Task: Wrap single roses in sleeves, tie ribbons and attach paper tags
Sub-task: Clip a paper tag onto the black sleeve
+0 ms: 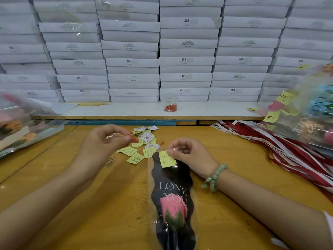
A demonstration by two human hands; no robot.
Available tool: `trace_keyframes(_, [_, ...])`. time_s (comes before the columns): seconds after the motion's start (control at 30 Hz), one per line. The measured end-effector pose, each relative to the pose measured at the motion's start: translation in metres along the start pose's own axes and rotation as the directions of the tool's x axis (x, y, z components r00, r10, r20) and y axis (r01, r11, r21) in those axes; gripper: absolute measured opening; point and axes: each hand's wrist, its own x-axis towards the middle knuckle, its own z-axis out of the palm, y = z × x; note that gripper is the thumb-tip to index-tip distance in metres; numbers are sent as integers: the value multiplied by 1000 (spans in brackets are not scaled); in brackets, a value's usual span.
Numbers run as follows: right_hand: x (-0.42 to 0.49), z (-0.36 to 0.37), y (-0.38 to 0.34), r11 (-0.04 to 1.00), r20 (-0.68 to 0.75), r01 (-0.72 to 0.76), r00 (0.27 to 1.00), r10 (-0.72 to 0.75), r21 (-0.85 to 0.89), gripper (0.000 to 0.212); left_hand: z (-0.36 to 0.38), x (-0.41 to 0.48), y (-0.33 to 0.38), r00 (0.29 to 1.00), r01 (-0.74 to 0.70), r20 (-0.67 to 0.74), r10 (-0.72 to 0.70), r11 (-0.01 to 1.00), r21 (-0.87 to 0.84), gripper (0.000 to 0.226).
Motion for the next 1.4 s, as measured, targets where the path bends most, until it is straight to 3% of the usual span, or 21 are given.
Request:
trace_keyframes(0.13, [0,1,0,1000,-16,-21,1000,21,11,6,24,-4,-4,981,43,190,-25,995,-92,11])
trace_keyframes(0.4, [-1,1,-4,999,-33,-37,999,37,-15,11,51,7,-27,911,210,388,-141,968,-141,3])
trace_keyframes(0.9, [-3,2,-6,998,46,-15,999,18,-66,6,51,-4,-37,940,91,340,-36,985,-148,6])
trace_keyframes(1.27, [-3,3,-6,997,65,-33,997,37,-65,9,53,-5,-35,949,132,300,-100,987,-88,5])
trace_keyframes(1.4, [-5,4,-10,993,-110,56,992,-67,-100,10,52,-6,-35,959,138,261,-109,986,-96,10])
